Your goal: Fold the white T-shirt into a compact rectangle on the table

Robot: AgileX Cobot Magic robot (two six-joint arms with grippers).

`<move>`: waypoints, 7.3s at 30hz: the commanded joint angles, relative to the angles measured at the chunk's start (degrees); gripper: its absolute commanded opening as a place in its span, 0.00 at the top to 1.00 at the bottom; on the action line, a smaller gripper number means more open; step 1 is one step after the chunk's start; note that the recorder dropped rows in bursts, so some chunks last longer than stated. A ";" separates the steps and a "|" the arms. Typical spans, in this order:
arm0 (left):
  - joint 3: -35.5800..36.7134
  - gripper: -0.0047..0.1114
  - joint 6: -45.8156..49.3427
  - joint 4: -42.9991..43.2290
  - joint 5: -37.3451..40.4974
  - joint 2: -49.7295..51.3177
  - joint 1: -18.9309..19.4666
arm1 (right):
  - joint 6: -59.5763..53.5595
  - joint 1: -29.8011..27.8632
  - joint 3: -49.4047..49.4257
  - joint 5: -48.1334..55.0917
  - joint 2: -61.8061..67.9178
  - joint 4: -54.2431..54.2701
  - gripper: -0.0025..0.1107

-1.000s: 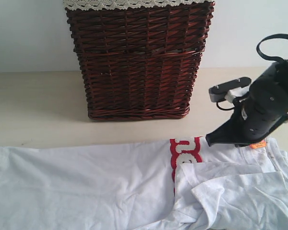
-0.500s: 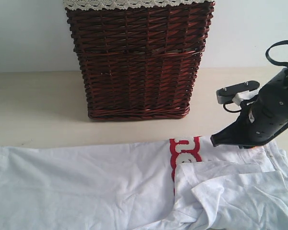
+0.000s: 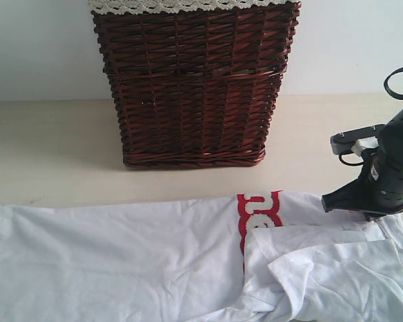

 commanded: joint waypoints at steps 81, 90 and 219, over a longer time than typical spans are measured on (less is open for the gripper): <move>-0.14 0.96 0.07 0.21 -0.46 -0.32 0.22 | -92.74 10.34 -4.06 20.23 -10.77 30.87 0.48; -0.14 0.96 0.07 0.21 -0.46 -0.32 0.22 | -93.17 10.92 -4.06 20.35 -3.12 29.76 0.48; -0.14 0.96 0.07 0.21 -0.46 -0.32 0.22 | -44.15 -17.68 -0.68 12.84 2.69 44.69 0.30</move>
